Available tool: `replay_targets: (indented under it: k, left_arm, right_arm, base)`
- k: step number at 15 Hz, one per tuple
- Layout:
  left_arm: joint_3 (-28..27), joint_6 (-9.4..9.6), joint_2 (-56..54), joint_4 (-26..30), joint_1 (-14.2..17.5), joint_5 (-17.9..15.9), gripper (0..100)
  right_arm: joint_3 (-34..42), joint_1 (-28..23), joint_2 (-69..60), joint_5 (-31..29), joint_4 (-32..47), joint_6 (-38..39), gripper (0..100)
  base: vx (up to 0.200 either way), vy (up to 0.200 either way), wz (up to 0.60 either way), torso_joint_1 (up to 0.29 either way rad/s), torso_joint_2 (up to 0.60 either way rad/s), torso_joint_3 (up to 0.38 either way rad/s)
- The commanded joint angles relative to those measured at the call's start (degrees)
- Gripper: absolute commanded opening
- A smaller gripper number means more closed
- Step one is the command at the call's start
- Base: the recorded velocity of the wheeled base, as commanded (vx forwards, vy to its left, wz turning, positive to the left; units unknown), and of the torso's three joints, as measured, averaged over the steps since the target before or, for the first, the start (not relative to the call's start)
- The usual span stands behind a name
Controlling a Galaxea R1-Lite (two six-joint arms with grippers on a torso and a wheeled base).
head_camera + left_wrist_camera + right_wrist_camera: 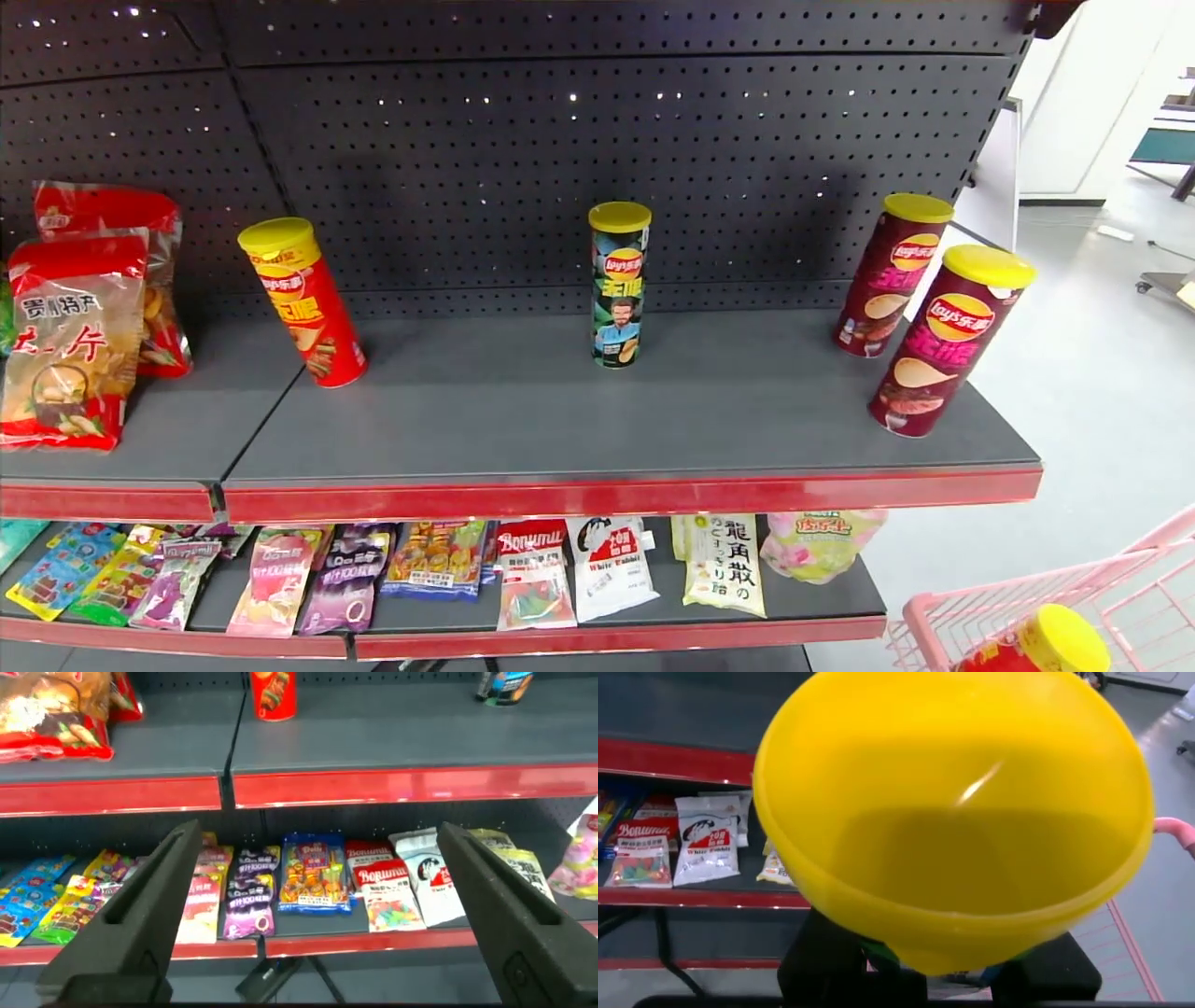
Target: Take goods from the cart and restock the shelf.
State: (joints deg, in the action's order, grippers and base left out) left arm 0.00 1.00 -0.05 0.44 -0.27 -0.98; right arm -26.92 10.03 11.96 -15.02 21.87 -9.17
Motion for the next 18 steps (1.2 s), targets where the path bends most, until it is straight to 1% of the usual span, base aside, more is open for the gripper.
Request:
replay_targets:
  k: [1, 5, 7, 8, 9, 10, 11, 12, 13, 14, 15, 16, 17, 18]
  left_arm:
    - [0.0, -0.03, 0.0, 0.0, 0.0, 0.0, 100]
    - [-0.1, 0.06, 2.0, 0.0, -0.1, -0.1, 100]
    - [-0.1, 0.76, 7.5, -0.1, -1.0, -0.3, 100]
    - [-0.1, 1.02, 7.9, -0.1, -1.3, -0.5, 100]
    - [-1.5, 3.13, 8.5, 0.0, -4.5, -3.2, 100]
    - [-10.4, 1.46, 16.9, 0.1, -5.9, -4.3, 100]
    - [-21.3, -4.43, 29.1, -0.3, -6.2, -4.7, 100]
    - [-29.4, -6.89, 37.9, -0.4, -6.4, -6.0, 100]
    - [-32.7, -6.45, 45.6, -1.8, -6.4, -9.3, 100]
    - [-32.3, -4.69, 51.3, -6.8, -6.8, -14.0, 100]
    - [-32.3, -4.69, 51.3, -6.8, -6.8, -14.0, 100]
    - [-33.0, 1.37, 68.8, -22.8, -7.0, -24.0, 100]
    - [-33.5, 1.64, 72.6, -25.8, -7.4, -25.5, 100]
    - [-35.0, 1.81, 81.3, -30.2, -9.2, -28.6, 100]
  right_arm:
    - [0.5, 0.0, -2.6, -0.1, 0.0, 0.2, 0]
    - [2.0, 0.3, -6.3, -0.3, -0.2, 0.1, 0]
    - [3.4, 0.3, -6.3, 0.5, -0.8, 0.4, 0]
    - [3.5, 0.3, -6.3, 0.7, -0.8, 0.5, 0]
    - [3.7, 0.4, -6.0, 3.2, -0.7, 0.7, 0]
    - [3.5, 0.5, -4.1, 4.5, -0.9, 1.3, 0]
    - [3.3, 0.6, -1.4, 4.9, -1.6, 2.1, 0]
    - [3.8, 1.0, 1.0, 5.3, -3.1, 2.7, 0]
    - [4.8, 1.6, 3.2, 5.3, -4.4, 2.8, 0]
    - [5.3, 1.7, 5.1, 5.3, -5.4, 2.8, 0]
    - [5.3, 1.7, 5.1, 5.3, -5.4, 2.8, 0]
    - [5.9, 1.9, 8.8, 6.0, -8.7, 3.7, 0]
    - [6.0, 1.9, 9.3, 6.8, -9.7, 4.0, 0]
    - [6.1, 1.9, 10.5, 8.1, -10.8, 5.7, 0]
  base:
    - [0.000, 0.000, 0.00, 0.000, 0.00, 0.000]
    - [0.000, 0.000, 0.00, 0.000, 0.00, 0.000]
    - [0.000, 0.000, 0.00, 0.000, 0.00, 0.000]
    - [0.000, 0.000, 0.00, 0.000, 0.00, 0.000]
    - [0.000, 0.000, 0.00, 0.000, 0.00, 0.000]
    - [0.000, 0.000, 0.00, 0.000, 0.00, 0.000]
    - [0.000, 0.000, 0.00, 0.000, 0.00, 0.000]
    - [0.000, 0.000, 0.00, 0.000, 0.00, 0.000]
    - [0.000, 0.000, 0.00, 0.000, 0.00, 0.000]
    - [0.000, 0.000, 0.00, 0.000, 0.00, 0.000]
    - [0.000, 0.000, 0.00, 0.000, 0.00, 0.000]
    - [0.000, 0.000, 0.00, 0.000, 0.00, 0.000]
    - [0.000, 0.000, 0.00, 0.000, 0.00, 0.000]
    - [0.000, 0.000, 0.00, 0.000, 0.00, 0.000]
